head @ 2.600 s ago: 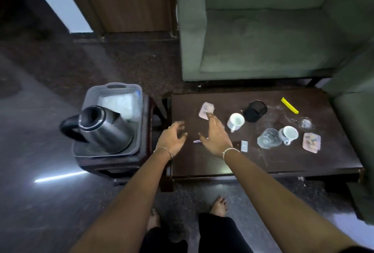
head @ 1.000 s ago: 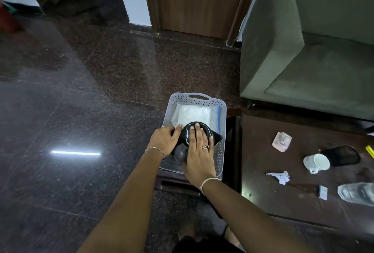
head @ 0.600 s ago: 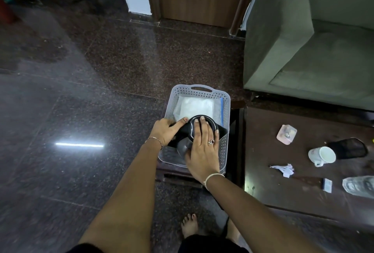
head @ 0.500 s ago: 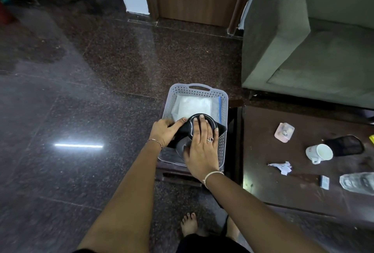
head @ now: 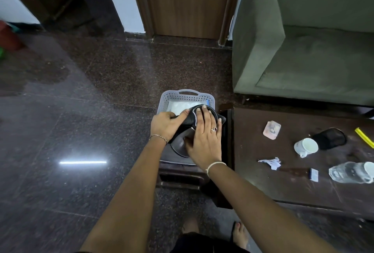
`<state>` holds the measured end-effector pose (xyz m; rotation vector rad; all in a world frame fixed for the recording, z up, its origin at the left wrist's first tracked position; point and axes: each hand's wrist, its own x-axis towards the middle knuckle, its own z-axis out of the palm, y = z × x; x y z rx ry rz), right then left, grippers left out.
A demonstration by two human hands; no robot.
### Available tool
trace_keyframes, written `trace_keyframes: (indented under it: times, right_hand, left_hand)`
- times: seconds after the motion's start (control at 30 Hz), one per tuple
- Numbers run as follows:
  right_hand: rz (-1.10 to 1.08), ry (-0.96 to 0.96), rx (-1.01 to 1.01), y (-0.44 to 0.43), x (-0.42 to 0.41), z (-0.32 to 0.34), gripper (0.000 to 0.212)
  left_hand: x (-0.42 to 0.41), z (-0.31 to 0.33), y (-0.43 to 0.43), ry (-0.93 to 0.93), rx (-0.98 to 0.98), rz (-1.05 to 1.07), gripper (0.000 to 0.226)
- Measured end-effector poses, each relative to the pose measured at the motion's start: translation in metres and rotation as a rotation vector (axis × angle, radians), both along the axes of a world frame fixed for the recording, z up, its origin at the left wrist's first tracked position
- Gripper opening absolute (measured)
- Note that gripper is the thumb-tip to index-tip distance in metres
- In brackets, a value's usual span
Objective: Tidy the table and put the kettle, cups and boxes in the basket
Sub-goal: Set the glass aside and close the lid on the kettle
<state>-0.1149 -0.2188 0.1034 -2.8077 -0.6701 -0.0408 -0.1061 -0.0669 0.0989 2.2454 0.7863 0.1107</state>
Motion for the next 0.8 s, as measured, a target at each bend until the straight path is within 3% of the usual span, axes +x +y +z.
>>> trace_keyframes:
  times: [0.33,0.4,0.6,0.8]
  right_hand:
    - [0.000,-0.179,0.267,-0.082,0.003,0.065,0.090]
    - [0.023,-0.188,0.262,-0.110,0.004,0.075,0.092]
    - [0.109,-0.183,0.176,-0.204,0.012,0.092,0.095]
    - [0.178,-0.196,0.128,-0.303,0.010,0.087,0.090]
  left_hand:
    - [-0.001,0.087,-0.087,-0.161,0.131,0.000,0.064]
    - [-0.004,0.100,-0.116,-0.171,0.140,-0.011,0.053]
    - [-0.011,0.107,-0.215,-0.164,0.144,0.016,0.074]
    - [-0.008,0.092,-0.311,-0.109,0.146,-0.047,0.072]
